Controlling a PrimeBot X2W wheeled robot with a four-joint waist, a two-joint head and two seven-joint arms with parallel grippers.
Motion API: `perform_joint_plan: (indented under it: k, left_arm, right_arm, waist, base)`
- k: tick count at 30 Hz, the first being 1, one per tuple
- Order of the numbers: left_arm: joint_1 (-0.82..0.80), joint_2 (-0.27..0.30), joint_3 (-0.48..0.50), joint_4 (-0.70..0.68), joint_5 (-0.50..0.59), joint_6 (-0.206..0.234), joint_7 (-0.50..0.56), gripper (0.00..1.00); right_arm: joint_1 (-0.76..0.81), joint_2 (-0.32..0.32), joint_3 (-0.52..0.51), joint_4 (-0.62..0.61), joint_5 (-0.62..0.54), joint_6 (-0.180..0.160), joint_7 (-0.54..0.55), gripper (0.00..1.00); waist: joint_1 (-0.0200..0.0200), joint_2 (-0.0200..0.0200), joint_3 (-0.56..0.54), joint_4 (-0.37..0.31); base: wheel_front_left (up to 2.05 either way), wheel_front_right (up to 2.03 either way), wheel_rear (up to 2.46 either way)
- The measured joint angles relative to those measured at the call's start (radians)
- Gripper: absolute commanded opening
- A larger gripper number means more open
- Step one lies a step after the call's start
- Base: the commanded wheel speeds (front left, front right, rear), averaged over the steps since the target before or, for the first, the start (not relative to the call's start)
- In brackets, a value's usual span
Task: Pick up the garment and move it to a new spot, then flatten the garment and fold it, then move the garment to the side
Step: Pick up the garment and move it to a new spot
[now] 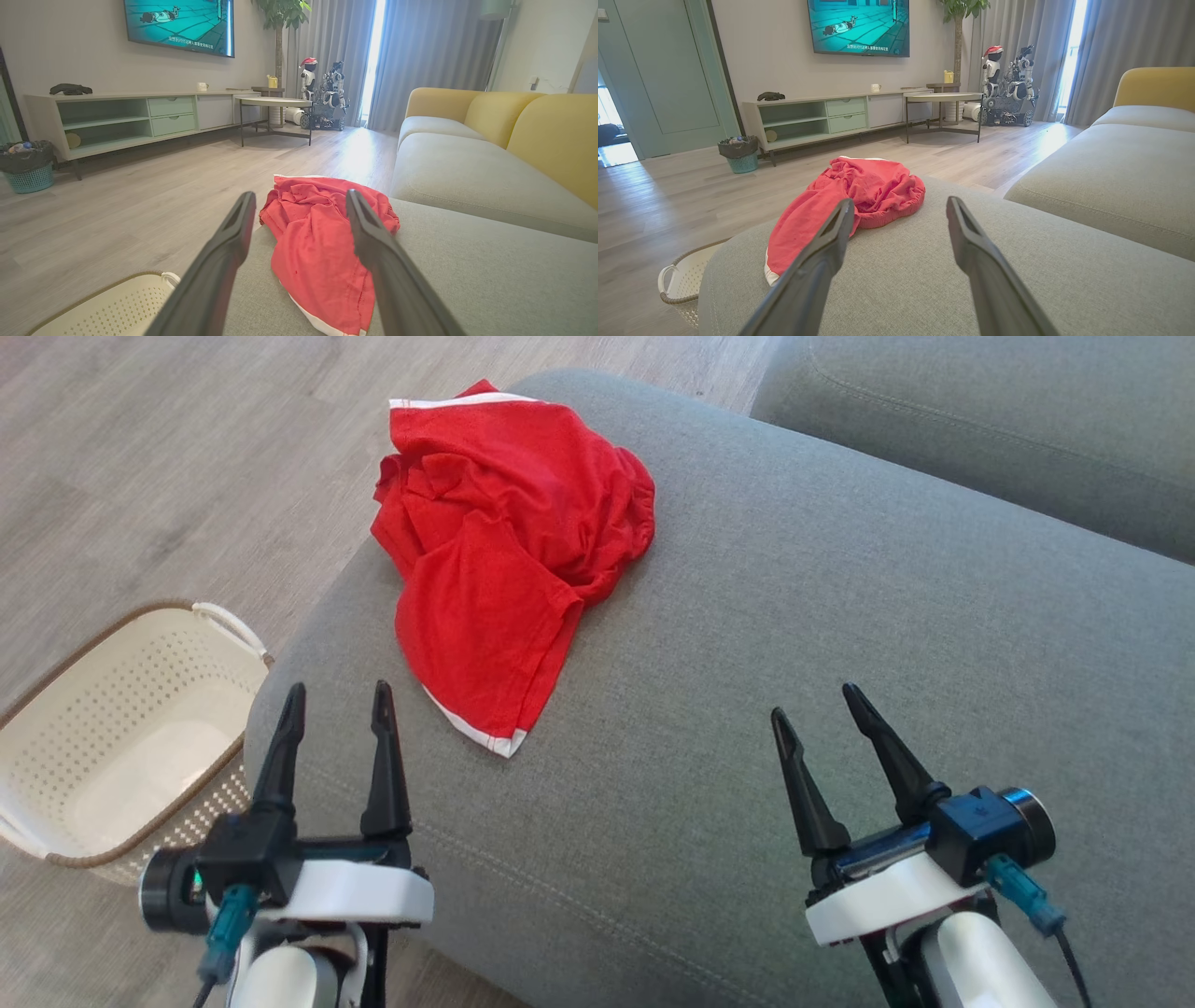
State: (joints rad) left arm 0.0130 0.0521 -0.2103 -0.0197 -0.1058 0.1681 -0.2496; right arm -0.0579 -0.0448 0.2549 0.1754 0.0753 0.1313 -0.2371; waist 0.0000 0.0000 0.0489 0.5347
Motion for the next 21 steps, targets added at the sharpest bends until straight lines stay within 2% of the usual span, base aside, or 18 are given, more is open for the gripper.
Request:
perform_joint_plan:
  k: [10,15,18,21]
  left_arm:
    - [0.000,0.000,0.005,0.002,-0.023,-0.003,0.000,1.00]
    - [-0.012,0.000,0.040,0.032,-0.033,-0.042,0.000,1.00]
    - [-0.049,-0.002,0.096,0.042,-0.047,-0.068,0.000,1.00]
    - [-0.143,-0.001,0.168,0.086,-0.078,-0.123,-0.002,1.00]
  right_arm:
    - [0.000,0.000,-0.012,0.011,0.003,0.000,0.000,1.00]
    - [0.007,-0.001,-0.054,-0.009,-0.008,0.000,0.005,1.00]
    - [0.004,0.000,-0.063,-0.040,-0.031,0.000,0.023,1.00]
    - [-0.019,-0.001,-0.080,-0.078,-0.074,0.000,0.050,1.00]
  waist:
    - [0.0000,0.0000,-0.005,-0.006]
    - [0.0000,0.0000,0.013,-0.011]
    - [0.0000,0.0000,0.041,-0.029]
    - [0.0000,0.0000,0.097,-0.066]
  base:
    - [0.00,0.00,0.00]
    - [0.00,0.00,0.00]
    - [0.00,0.00,0.00]
    - [0.00,0.00,0.00]
